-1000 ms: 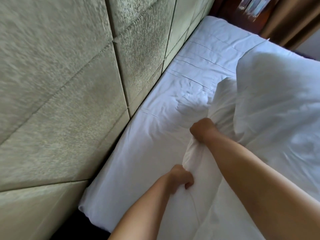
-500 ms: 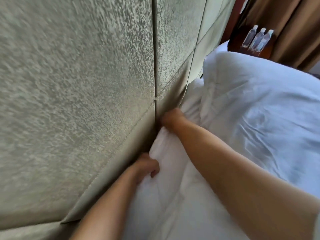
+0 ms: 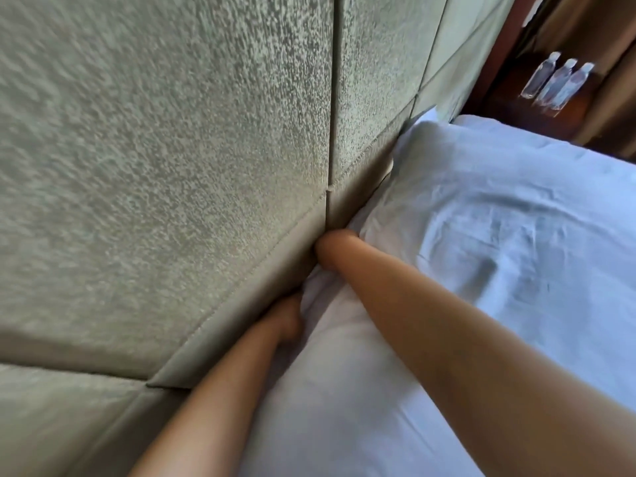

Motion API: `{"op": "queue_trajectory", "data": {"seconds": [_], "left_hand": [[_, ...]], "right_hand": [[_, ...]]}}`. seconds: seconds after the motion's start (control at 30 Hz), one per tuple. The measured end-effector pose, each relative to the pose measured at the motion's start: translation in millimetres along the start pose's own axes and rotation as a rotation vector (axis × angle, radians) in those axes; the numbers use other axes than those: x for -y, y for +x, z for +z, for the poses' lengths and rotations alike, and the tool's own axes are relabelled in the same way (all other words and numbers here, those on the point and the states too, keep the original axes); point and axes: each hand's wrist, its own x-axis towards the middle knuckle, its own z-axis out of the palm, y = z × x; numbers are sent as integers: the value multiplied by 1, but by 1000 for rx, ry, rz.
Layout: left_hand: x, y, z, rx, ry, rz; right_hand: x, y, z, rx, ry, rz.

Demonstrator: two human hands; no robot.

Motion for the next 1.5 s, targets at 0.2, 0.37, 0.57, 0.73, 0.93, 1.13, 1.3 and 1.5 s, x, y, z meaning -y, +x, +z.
{"op": "queue_trajectory", "data": {"seconds": [0.2,0.37,0.57,0.73,0.93,1.13,1.3,1.5], "left_hand": [[-27,-40,-14,-32,126,-84],[-47,-92,-16,-295,7,-191],[-91,-181,18,-680,-96,-240],[-138,-233,85,-746,137,-149],[-173,-257,146,-687,187,-197],[-164,-245,162,-617,224,-277],[-145,-211,154,-553,221,-322],[-121,-165,142,-474,231,-343]], "right_hand": [[-13,-54,3,-283,-219,-57],[-29,-99,25,-533,-186,-87],[-52,-197,84,-685,111,-104],[-74,-262,149,-742,321,-88],[-98,-298,219,-775,401,-81],[-86,-298,248,-776,470,-53],[-74,-267,244,-728,433,-80],[-63,-221,231,-599,406,-78]]}}
